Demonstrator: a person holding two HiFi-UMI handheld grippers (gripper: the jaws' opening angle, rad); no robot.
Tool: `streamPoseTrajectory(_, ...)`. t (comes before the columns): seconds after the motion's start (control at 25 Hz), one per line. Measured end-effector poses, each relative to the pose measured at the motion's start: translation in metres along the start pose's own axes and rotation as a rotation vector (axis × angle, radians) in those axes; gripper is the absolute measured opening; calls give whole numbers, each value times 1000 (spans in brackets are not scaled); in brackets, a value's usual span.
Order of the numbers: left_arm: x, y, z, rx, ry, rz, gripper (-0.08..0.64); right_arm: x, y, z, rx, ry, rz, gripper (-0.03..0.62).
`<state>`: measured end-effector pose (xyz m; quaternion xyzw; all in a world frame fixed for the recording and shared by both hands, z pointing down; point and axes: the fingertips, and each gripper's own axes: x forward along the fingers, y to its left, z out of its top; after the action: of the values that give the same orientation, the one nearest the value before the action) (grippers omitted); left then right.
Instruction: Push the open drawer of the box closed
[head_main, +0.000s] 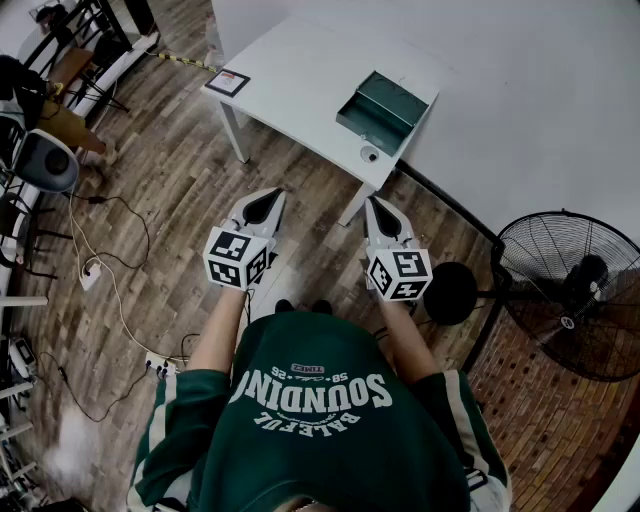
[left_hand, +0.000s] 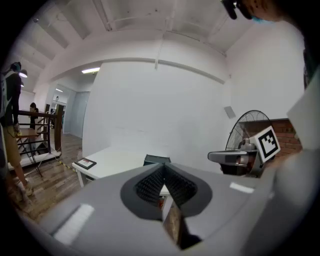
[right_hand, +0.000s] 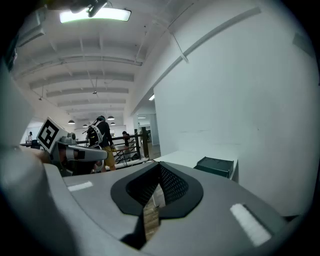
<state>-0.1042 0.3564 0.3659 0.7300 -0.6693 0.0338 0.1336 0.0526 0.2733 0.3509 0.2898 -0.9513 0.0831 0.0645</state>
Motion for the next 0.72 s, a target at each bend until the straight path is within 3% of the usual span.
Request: streamPoseTrajectory(0.72, -27, 38, -19, 0, 19, -31, 52, 13, 35, -24, 49, 19, -64, 2)
